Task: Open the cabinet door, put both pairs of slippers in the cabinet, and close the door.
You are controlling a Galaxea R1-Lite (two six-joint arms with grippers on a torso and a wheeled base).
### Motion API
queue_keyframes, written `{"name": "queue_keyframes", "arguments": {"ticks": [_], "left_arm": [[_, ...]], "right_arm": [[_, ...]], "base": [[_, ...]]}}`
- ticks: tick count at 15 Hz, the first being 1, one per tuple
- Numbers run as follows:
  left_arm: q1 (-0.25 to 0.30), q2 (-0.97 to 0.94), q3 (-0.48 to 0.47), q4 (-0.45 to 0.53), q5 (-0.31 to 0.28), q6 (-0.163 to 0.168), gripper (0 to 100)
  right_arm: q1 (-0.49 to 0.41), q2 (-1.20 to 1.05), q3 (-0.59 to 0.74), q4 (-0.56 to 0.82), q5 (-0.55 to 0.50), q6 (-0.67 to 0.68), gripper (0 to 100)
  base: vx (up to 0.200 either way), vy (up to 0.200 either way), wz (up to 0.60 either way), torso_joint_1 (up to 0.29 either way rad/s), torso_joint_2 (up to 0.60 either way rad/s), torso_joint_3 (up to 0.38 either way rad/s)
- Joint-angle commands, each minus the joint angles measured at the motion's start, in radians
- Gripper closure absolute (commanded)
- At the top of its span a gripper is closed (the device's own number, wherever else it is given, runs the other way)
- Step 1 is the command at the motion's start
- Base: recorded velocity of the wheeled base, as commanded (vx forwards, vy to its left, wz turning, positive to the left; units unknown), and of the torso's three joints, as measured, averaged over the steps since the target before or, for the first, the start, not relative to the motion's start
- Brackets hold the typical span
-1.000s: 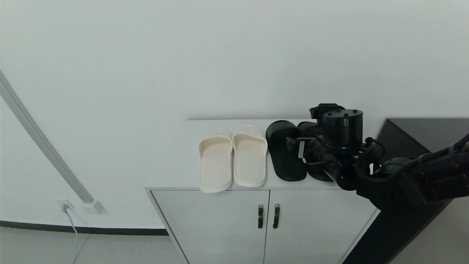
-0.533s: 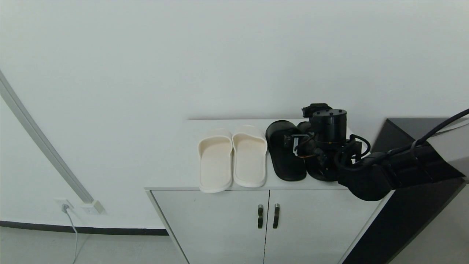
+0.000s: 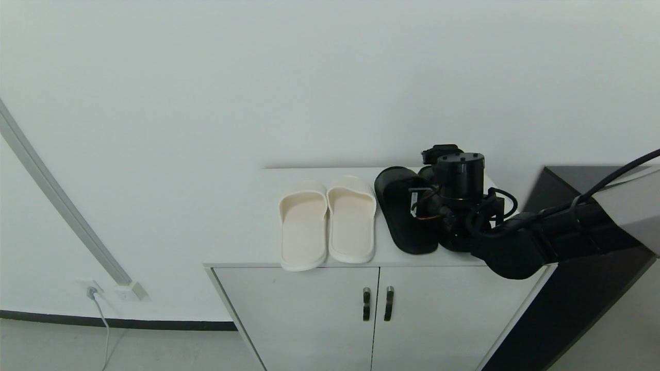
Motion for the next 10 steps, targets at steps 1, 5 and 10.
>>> {"name": "queue_keyframes", "arguments": {"ticks": [1, 5, 10], "left_arm": [[0.000, 0.000, 0.000, 0.000, 0.000, 0.000, 100], [0.000, 0.000, 0.000, 0.000, 0.000, 0.000, 100], [0.000, 0.000, 0.000, 0.000, 0.000, 0.000, 100]], "right_arm": [[0.005, -0.046, 0.016, -0.001, -0.002, -0.007, 100], [0.056, -0.193, 0.151, -0.001, 0.002, -0.015, 100], [0.146, -0.418, 0.385, 0.001, 0.157, -0.043, 100]], "base": [[0.000, 0.000, 0.00, 0.000, 0.00, 0.000], [0.000, 0.000, 0.00, 0.000, 0.00, 0.000], [0.000, 0.000, 0.00, 0.000, 0.00, 0.000]]}}
